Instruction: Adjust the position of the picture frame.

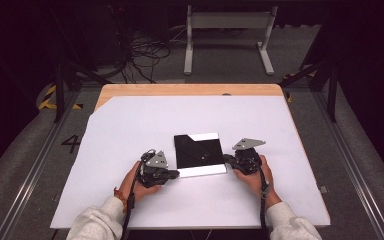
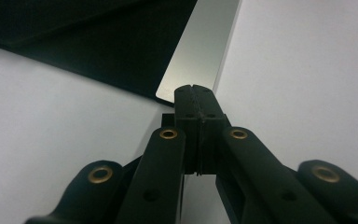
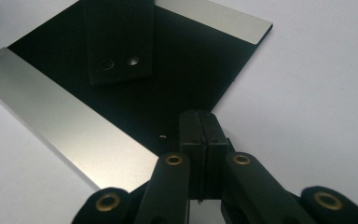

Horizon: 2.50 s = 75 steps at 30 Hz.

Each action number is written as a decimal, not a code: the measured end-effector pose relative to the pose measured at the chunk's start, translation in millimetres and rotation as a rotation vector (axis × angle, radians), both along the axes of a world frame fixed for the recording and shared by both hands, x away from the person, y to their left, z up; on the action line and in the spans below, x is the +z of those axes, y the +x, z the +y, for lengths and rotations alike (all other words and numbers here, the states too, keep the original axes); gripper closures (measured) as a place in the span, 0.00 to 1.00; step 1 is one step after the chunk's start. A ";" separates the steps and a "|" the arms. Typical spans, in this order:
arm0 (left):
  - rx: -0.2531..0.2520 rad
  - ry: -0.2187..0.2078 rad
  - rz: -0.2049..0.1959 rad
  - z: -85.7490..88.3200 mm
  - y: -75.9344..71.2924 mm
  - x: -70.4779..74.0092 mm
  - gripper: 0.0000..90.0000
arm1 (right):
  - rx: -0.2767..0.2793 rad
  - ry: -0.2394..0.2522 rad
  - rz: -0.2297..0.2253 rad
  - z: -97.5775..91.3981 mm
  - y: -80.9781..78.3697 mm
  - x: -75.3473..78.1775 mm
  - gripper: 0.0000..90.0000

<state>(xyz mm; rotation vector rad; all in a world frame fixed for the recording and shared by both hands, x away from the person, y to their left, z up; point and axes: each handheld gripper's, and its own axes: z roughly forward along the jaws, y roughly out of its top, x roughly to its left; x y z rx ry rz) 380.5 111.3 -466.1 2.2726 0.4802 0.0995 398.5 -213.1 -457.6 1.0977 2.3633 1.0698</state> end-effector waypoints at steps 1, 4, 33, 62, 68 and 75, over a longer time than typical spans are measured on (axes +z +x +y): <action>-0.001 0.001 0.000 -0.1 0.0 0.0 1.00 | -0.003 0.002 0.003 0.1 1.0 -0.1 1.00; 0.002 0.010 -0.010 -0.6 -0.4 0.6 1.00 | -0.009 0.007 0.003 0.4 7.0 -0.2 1.00; 0.002 0.025 -0.042 -2.4 -5.5 1.4 0.96 | 0.000 0.027 0.038 -1.4 20.4 1.0 1.00; -0.040 -0.003 -0.002 -14.5 -2.3 0.4 1.00 | 0.014 -0.004 0.038 -3.2 28.1 3.4 1.00; -0.055 -0.009 -0.004 -25.0 -5.4 0.0 1.00 | -0.004 -0.011 0.031 -3.1 36.8 3.8 1.00; -0.060 -0.009 -0.013 -38.0 -5.5 0.3 1.00 | -0.050 -0.034 0.011 -3.1 43.8 4.3 1.00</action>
